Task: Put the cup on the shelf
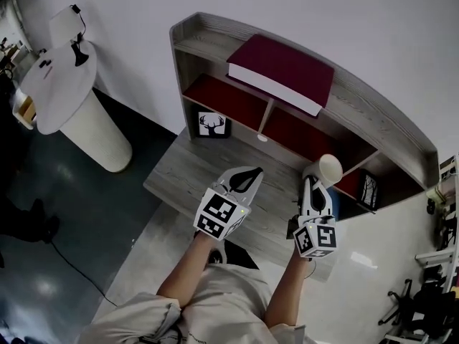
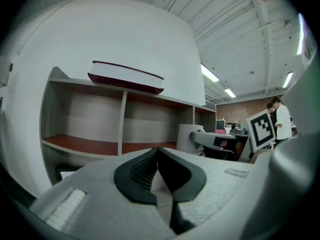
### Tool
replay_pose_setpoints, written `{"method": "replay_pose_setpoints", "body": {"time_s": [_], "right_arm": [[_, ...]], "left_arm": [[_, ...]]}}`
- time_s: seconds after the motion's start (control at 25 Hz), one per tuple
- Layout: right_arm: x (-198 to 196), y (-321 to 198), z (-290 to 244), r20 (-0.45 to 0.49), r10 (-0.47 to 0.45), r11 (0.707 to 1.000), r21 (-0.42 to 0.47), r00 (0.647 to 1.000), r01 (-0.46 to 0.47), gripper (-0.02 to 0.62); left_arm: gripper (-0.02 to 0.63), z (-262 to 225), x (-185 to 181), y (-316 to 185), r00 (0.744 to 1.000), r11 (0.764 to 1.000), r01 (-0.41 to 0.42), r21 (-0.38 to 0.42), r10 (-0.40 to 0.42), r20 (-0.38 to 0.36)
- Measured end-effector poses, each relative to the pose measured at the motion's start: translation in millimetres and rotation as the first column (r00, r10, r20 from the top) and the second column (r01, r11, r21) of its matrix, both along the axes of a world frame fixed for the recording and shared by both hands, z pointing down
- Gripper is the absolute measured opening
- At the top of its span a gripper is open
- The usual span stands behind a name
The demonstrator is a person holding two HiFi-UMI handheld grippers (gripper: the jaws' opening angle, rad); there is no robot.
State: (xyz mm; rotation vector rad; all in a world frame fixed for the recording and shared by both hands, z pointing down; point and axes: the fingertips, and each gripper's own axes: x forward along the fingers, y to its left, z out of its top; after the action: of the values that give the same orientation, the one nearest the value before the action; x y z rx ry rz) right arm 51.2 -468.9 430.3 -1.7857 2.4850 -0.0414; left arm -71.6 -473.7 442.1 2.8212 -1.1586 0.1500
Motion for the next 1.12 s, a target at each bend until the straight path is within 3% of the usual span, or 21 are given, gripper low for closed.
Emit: {"method": "replay_pose_setpoints", "body": {"time_s": [0.28, 0.8, 1.12], "right_arm": [[-3.5, -50.7, 1.2, 0.010, -0.004, 1.000, 0.006, 1.000, 0.004, 0.015], [-2.8, -105.3, 20.3, -0.093, -0.008, 1.000, -0.025, 0.996, 0.006, 0.015], [2.8, -115.5, 22.4, -0.068, -0.030, 0.999, -0.031, 0.997, 0.028, 0.017]], "left_arm": [[0.011, -18.7, -16.0, -51.5, 0.999, 0.999, 0.045, 0.021, -0.045, -0.013], [0.011, -0.4, 7.6, -104.6, 1.000, 1.000, 0.020, -0.016, -0.021, -0.012], [0.011, 13.5, 22.4, -115.6, 1.000, 0.999, 0.009, -0.041, -0.010, -0.019]]}}
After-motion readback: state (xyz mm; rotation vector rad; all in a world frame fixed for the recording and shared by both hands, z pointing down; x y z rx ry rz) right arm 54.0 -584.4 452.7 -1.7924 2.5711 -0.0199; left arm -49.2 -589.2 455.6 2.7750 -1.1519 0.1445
